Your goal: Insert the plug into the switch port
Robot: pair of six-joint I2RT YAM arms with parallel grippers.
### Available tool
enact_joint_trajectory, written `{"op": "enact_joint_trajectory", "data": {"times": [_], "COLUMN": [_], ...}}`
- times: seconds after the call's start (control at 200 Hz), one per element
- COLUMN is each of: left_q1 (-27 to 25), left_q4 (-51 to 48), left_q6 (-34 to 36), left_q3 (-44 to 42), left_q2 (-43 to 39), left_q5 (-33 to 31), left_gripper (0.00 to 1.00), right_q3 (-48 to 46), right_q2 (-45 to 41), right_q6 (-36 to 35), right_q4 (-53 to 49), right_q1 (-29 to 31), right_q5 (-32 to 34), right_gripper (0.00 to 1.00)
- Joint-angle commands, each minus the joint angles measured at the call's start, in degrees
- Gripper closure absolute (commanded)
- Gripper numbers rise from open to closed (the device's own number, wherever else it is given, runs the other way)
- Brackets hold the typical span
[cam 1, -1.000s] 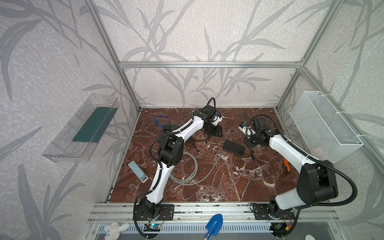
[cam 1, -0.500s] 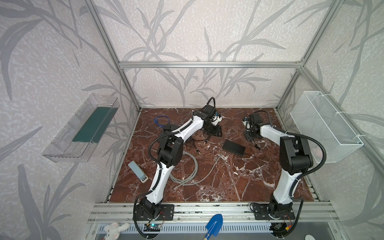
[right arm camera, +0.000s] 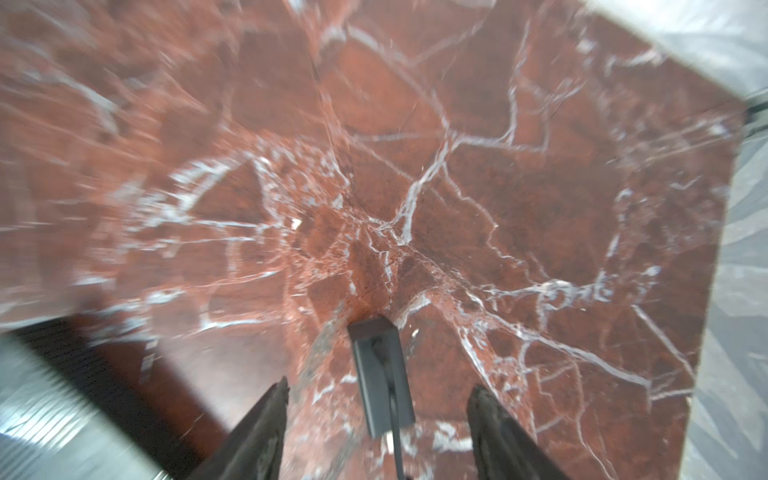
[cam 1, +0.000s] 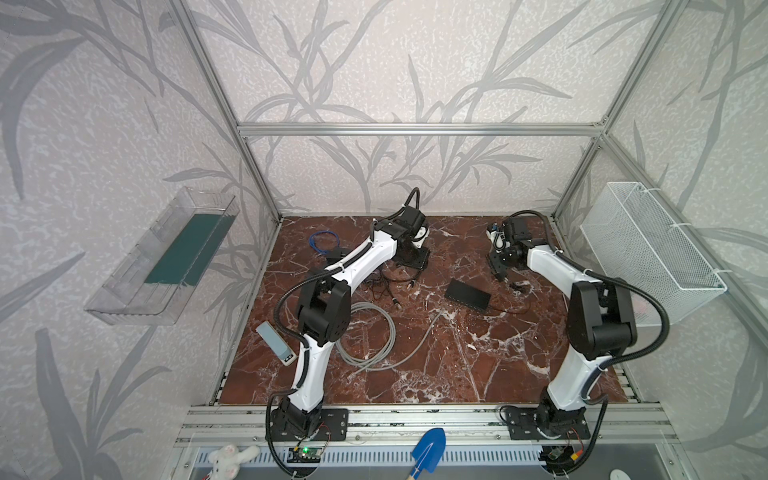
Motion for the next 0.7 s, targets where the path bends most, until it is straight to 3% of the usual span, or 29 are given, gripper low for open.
{"op": "enact_joint_trajectory", "data": {"times": [0.0,0.215,0.355,0.455,0.595,0.695], "left_q1": [2.7,3.3,3.8,3.7,2.9,1.7], "left_q4": [-1.0,-0.8,1.8,4.0,2.4,-1.0], "left_q6": [1.8,26.0,46.9,58.0,62.5,60.7], "left_q3": [-4.6,-17.8,-25.7,-28.1,-25.5,-23.6], "left_q2": [-4.3,-8.8,-11.7,-12.9,-11.2,-11.6], "left_q5": [-4.7,-13.2,-8.5,-6.4,-5.7,0.3], "left_gripper": [0.47,0.49,0.50,0.50,0.52,0.55], "right_q3": [-1.8,-8.3,-11.7,-11.7,-12.6,-13.5], "right_q2": [-7.4,-15.6,-18.3,-18.8,-19.8,-20.7], "right_q6": [1.3,3.7,6.4,8.1,11.3,15.4], "right_q4": [0.7,4.6,6.5,4.8,3.4,0.9], "right_q1": [-0.2,2.1,4.7,4.9,5.1,5.2], "right_q5": [-6.9,-15.2,-15.4,-16.0,-18.2,-20.1], "right_gripper": [0.31,0.31,0.31,0.31,0.32,0.33]}}
